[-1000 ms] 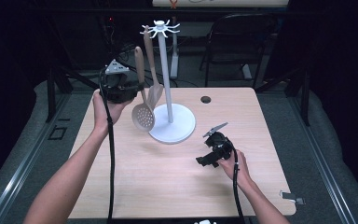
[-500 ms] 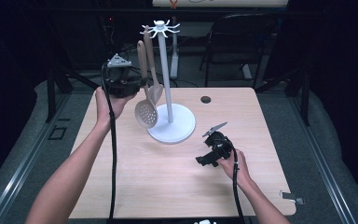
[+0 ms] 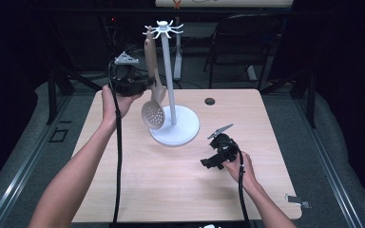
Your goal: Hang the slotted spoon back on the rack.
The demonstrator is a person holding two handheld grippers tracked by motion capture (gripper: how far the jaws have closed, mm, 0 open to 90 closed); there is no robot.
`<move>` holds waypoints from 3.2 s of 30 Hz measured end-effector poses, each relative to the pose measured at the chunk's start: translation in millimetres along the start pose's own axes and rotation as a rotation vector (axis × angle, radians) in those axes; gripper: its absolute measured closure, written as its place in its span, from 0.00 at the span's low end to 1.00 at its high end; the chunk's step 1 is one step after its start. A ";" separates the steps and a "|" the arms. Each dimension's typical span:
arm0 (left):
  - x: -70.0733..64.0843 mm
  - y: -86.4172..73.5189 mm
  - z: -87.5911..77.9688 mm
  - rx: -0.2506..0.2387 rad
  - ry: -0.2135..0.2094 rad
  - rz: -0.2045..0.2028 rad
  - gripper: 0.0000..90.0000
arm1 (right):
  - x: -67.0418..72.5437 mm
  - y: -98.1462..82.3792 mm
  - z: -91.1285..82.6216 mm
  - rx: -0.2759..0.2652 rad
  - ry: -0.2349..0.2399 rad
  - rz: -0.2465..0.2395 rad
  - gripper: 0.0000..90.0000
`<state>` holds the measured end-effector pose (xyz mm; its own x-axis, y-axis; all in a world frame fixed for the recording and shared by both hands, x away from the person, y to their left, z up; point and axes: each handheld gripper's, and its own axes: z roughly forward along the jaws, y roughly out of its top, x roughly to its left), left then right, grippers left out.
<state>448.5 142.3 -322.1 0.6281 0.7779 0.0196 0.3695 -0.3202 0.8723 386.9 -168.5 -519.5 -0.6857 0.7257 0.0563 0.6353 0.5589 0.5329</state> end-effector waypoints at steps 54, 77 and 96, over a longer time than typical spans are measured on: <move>-4.8 21.5 23.3 0.028 0.064 -0.027 0.83 | -1.2 -4.1 -1.1 0.001 0.008 0.004 0.09; 0.0 17.4 29.9 0.010 0.045 -0.030 0.82 | -0.7 -4.9 -0.2 0.015 0.005 0.001 0.09; 3.8 14.1 10.2 0.030 0.019 -0.025 0.44 | -0.6 -5.0 -1.0 0.017 0.007 0.006 0.09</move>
<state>463.1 135.3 -314.7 0.6053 0.7960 0.0073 0.4056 -0.3162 0.8576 383.8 -172.1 -521.3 -0.6844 0.7261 0.0658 0.6452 0.5612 0.5185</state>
